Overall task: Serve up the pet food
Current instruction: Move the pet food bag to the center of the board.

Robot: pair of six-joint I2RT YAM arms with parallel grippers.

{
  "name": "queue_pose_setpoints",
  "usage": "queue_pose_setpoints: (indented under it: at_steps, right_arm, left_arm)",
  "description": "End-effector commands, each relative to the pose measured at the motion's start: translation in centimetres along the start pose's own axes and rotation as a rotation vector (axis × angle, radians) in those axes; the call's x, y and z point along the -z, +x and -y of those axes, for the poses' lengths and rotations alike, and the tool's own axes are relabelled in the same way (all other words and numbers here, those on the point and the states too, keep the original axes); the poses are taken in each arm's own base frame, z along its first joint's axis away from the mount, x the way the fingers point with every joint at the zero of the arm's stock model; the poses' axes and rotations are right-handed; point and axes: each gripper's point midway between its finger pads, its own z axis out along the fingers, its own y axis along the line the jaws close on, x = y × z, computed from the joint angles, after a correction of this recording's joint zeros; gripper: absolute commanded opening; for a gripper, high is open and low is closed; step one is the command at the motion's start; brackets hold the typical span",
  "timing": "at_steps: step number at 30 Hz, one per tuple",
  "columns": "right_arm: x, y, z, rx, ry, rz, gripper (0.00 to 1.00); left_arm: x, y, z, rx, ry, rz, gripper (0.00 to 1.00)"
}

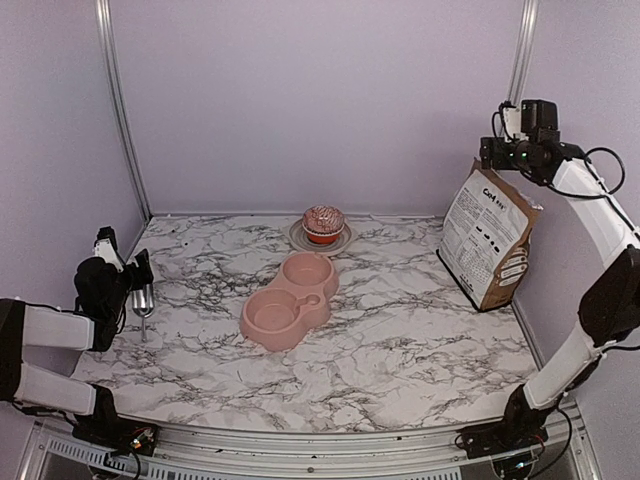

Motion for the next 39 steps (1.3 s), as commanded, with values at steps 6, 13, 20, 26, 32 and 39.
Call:
queue_pose_setpoints:
  at_steps: [6,13,20,26,32,39]
  right_arm:
    - [-3.1,3.0,3.3,-0.069,-0.095,-0.16,0.8]
    - [-4.2,3.8,2.4,-0.083,-0.175,-0.182,0.72]
    - [-4.3,3.9,1.7,-0.091,-0.22,-0.19,0.64]
    - [-4.0,4.1,1.2,-0.094,-0.25,-0.194,0.58]
    - [-4.7,6.1,2.0,-0.081,-0.186,-0.25,0.52]
    - [-4.7,6.4,2.1,-0.07,-0.178,-0.264,0.37]
  left_arm:
    - [-0.3,-0.1,0.5,0.003,0.023,-0.005,0.98]
    - [-0.4,-0.1,0.7,0.002,0.035,-0.007,0.98]
    - [-0.4,-0.1,0.8,0.001,0.037,-0.007,0.98]
    - [-0.4,-0.2,0.9,0.0,0.043,-0.006,0.98]
    - [-0.4,-0.2,1.0,0.0,0.049,-0.01,0.98]
    - [-0.4,-0.1,1.1,-0.001,0.053,-0.012,0.98]
